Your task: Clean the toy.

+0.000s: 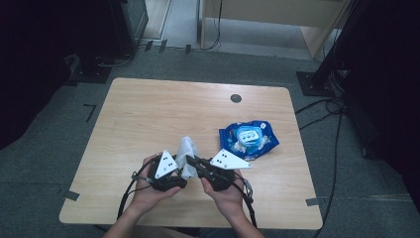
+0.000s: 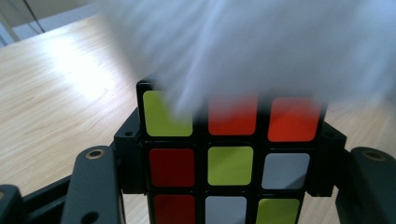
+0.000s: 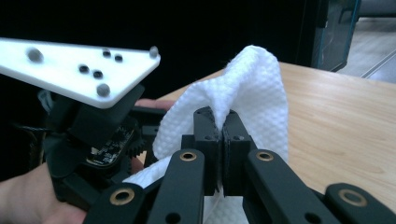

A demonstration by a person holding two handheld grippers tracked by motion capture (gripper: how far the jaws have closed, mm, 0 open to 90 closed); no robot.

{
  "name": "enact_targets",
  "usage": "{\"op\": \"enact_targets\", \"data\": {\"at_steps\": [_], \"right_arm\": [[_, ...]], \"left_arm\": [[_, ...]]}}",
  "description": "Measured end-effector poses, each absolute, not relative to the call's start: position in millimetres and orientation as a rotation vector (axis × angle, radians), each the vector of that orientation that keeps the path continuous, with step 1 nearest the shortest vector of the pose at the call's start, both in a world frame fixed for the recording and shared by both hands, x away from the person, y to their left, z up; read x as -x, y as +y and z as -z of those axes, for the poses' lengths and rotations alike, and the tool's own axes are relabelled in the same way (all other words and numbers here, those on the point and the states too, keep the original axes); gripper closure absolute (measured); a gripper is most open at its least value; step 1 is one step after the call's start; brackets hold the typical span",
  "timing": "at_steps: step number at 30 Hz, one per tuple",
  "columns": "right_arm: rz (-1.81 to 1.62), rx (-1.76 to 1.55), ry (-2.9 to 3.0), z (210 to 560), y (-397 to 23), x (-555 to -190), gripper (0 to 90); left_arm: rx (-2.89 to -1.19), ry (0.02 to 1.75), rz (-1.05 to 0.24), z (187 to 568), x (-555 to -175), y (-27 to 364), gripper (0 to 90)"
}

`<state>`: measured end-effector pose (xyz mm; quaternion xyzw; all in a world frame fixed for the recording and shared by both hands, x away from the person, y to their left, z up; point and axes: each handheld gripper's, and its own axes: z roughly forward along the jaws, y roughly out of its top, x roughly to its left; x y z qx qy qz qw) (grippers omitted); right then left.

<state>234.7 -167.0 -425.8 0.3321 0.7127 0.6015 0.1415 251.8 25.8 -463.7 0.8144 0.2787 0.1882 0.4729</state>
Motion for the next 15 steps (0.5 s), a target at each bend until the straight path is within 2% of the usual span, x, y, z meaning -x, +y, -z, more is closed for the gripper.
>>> {"op": "enact_targets", "data": {"at_steps": [10, 15], "right_arm": [[-1.591, -1.030, 2.016, 447, -178, -249, 87.6], [-1.495, -1.237, 2.026, 469, -197, -265, 87.4]], "left_arm": [[-1.959, 0.667, -0.482, 459, -249, 30, 34.0], [-1.946, 0.668, -0.483, 457, -250, 33, 34.0]]}}
